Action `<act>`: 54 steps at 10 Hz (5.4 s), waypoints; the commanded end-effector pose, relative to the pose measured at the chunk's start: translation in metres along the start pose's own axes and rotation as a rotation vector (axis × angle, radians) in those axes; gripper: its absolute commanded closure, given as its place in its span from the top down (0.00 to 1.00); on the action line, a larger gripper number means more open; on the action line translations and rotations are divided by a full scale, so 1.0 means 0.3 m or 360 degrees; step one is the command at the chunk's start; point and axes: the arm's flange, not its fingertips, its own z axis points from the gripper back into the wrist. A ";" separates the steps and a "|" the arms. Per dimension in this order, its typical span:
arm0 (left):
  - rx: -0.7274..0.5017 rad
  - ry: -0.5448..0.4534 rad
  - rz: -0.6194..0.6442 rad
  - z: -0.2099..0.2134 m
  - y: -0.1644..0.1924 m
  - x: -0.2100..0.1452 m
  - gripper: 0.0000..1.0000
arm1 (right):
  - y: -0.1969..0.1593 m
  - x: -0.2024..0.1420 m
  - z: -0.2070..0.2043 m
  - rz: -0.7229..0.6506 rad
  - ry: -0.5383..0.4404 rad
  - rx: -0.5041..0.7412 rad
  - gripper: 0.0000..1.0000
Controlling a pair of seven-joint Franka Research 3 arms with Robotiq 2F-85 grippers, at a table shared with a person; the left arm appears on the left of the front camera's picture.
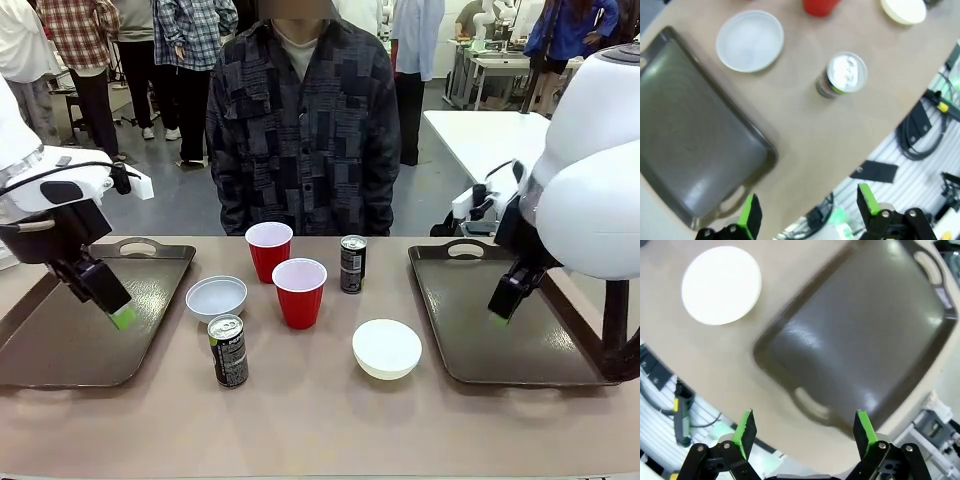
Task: Prepare tableware on both trays.
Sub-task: Pick up a Picnic Bowl from the table and place it on a Handle tray.
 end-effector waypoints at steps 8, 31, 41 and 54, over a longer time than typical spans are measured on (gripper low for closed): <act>-0.0759 -0.0583 0.0623 0.088 0.451 -0.237 1.00 | -0.443 -0.297 0.030 -0.0514 -0.0612 0.1142 1.00; -0.1137 -0.0732 0.0878 0.120 0.628 -0.516 1.00 | -0.597 -0.554 -0.027 -0.0834 -0.0795 0.1395 1.00; -0.1137 -0.0732 0.0878 0.120 0.628 -0.516 1.00 | -0.351 0.008 0.068 -0.0786 -0.0162 0.0829 1.00; -0.1137 -0.0732 0.0878 0.120 0.628 -0.516 1.00 | 0.100 0.267 -0.114 -0.0577 0.0206 0.0253 1.00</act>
